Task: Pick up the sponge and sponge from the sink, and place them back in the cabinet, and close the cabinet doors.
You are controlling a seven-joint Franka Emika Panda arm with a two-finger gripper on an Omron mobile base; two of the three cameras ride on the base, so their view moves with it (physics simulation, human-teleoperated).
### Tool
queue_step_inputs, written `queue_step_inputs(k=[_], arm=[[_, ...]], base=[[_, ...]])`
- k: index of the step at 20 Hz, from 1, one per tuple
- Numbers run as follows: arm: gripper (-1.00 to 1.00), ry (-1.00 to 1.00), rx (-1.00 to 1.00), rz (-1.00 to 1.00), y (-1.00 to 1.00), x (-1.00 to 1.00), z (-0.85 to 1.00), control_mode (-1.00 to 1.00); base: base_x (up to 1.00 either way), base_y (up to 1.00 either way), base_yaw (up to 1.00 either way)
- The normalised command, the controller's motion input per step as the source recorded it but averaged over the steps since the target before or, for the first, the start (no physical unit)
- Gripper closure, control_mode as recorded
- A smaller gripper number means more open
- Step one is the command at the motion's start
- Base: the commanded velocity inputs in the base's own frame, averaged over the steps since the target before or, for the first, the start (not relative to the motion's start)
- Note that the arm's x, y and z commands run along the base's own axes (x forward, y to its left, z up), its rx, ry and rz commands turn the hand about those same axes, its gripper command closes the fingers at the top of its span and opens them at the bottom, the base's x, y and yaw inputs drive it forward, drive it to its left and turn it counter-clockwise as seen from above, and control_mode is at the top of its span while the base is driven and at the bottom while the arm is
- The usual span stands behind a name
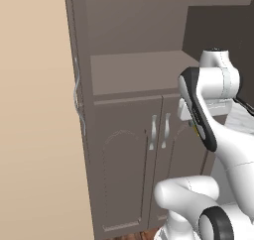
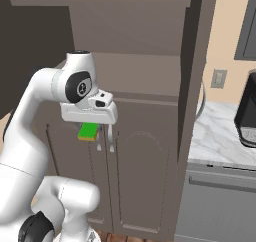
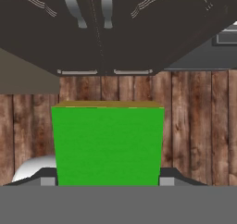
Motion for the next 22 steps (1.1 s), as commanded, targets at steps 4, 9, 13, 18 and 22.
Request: queue_step_inputs(k=[4, 9, 13, 18, 22], arm=[[1.0, 0.0, 0.0, 0.0, 0.0, 0.0, 0.08, -1.0], [1.0, -0.01, 0.0, 0.0, 0.0, 0.08, 0.41, -1.0], [1.0, -0.02, 0.0, 0.0, 0.0, 0.21, 0.5, -1.0], [1.0, -0.01, 0.0, 0.0, 0.0, 0.32, 0.41, -1.0], [1.0, 0.0, 0.0, 0.0, 0.0, 0.41, 0.29, -1.0]], base=[[0.0, 0.0, 0.0], [0.0, 0.0, 0.0], [0.0, 0.0, 0.0], [0.0, 0.0, 0.0], [0.0, 0.0, 0.0]])
